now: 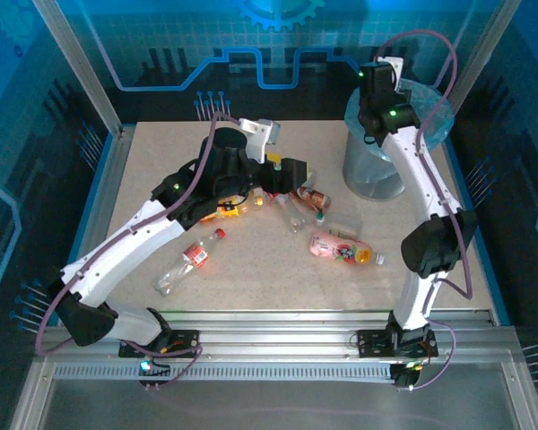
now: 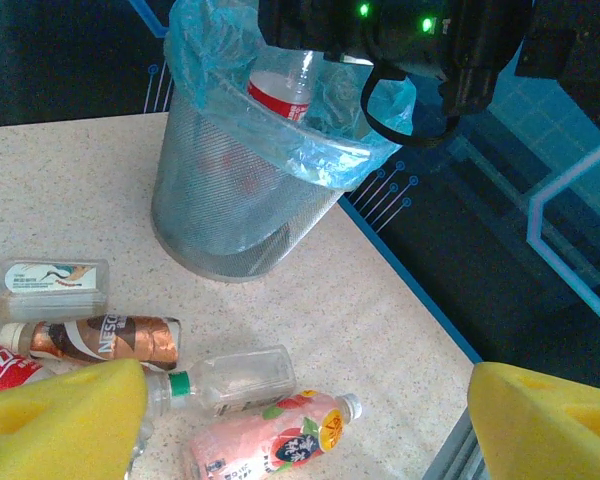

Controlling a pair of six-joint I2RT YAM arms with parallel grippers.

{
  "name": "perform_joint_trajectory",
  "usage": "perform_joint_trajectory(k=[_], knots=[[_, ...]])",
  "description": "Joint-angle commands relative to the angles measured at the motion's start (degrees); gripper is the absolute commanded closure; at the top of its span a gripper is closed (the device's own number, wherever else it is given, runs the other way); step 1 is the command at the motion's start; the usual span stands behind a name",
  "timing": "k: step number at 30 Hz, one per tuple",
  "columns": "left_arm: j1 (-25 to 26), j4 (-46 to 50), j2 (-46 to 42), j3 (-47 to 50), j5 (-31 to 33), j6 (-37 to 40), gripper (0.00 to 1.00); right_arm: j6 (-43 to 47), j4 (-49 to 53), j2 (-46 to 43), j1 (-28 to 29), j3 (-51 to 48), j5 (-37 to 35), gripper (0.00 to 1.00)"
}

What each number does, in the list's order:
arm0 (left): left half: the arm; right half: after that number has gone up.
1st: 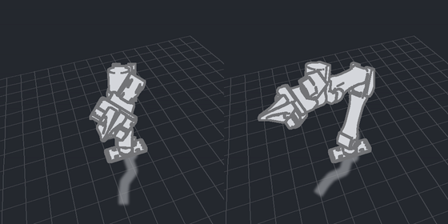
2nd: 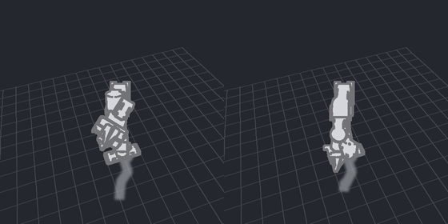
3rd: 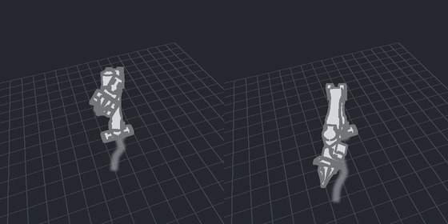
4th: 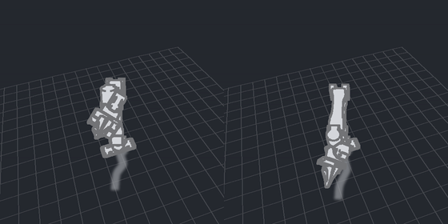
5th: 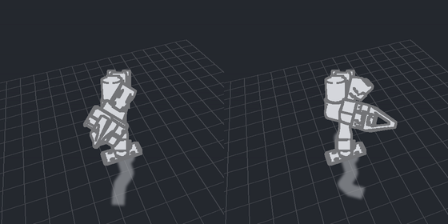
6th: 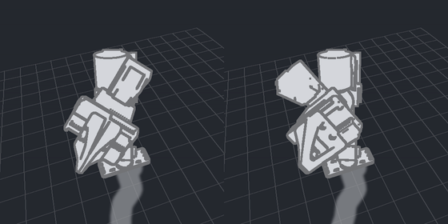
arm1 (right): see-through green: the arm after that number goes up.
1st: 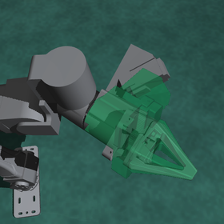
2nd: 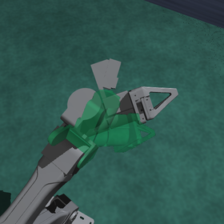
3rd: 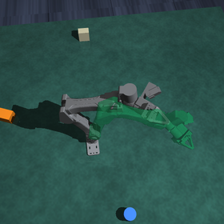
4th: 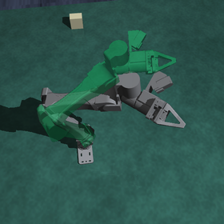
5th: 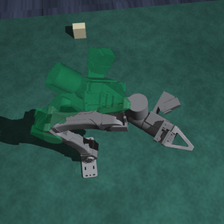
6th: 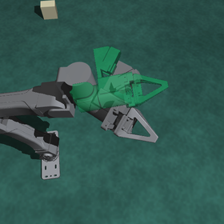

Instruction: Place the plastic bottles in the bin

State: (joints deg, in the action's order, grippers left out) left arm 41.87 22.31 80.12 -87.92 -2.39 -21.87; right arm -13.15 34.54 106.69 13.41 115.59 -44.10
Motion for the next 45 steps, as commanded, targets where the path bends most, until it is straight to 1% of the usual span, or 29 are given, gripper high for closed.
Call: perform_joint_trajectory(k=[1, 5, 10, 11, 13, 16, 17, 20, 22, 25, 27, 29, 32, 34, 40, 45], knots=[[0.5, 0.7, 0.8, 0.2, 0.0, 1.3, 0.15, -2.5, -2.7, -2.2, -1.2, -2.3, 2.7, 0.38], [0.5, 1.3, 0.9, 0.5, 0.4, 1.7, 0.15, -3.7, -1.9, -1.8, -2.0, -3.5, 5.5, 0.42], [0.5, 1.1, 1.2, 0.3, 0.6, 1.9, 0.15, -2.9, -0.4, -2.2, -2.0, -3.4, 5.2, 0.45], [0.5, 0.8, 1.2, 0.5, 0.6, 1.9, 0.15, -2.8, -0.5, -2.7, -1.9, -4.1, 5.2, 0.44], [0.6, 0.3, 1.2, 0.9, 0.9, 1.8, 0.15, -2.6, -1.5, -3.8, -1.6, -6.2, 5.3, 0.37], [0.5, -0.5, 1.0, 1.7, 1.3, 1.4, 0.15, -1.9, -3.9, -6.0, -1.5, -9.7, 5.9, 0.32], [0.5, -0.4, 1.1, 1.6, 1.1, 1.2, 0.15, -1.7, -4.1, -6.3, -1.5, -10.2, 6.3, 0.28], [0.6, -0.2, 1.3, 1.4, 0.9, 1.6, 0.15, -1.6, -3.4, -6.7, -1.5, -10.5, 6.7, 0.26], [0.6, 0.1, 1.3, 1.4, 1.1, 1.6, 0.15, -1.7, -3.0, -6.9, -1.4, -10.8, 7.1, 0.28], [0.6, -0.1, 1.3, 1.6, 0.9, 1.4, 0.15, -1.6, -3.7, -8.1, -1.4, -12.4, 8.0, 0.33], [0.5, -0.3, 1.3, 1.8, 0.8, 1.3, 0.15, -0.5, -6.1, -9.6, -1.0, -15.3, 8.2, 0.38], [0.5, -0.2, 1.2, 1.9, 0.9, 1.3, 0.15, 0.2, -7.9, -11.2, -0.9, -18.3, 8.3, 0.4], [0.5, -0.3, 1.2, 2.0, 1.0, 1.3, 0.15, 0.0, -9.0, -12.8, -0.9, -21.7, 8.6, 0.41], [0.5, -0.3, 1.4, 1.9, 0.7, 1.2, 0.15, -0.4, -8.2, -12.8, -1.0, -22.0, 9.0, 0.41], [0.6, 0.1, 1.6, 1.6, 0.7, 1.2, 0.15, -0.6, -6.4, -12.7, -0.7, -20.6, 10.2, 0.39], [0.5, 0.4, 1.1, 1.9, 1.5, 1.6, 0.15, -0.6, -5.2, -13.6, 0.8, -18.9, 11.0, 0.35]])
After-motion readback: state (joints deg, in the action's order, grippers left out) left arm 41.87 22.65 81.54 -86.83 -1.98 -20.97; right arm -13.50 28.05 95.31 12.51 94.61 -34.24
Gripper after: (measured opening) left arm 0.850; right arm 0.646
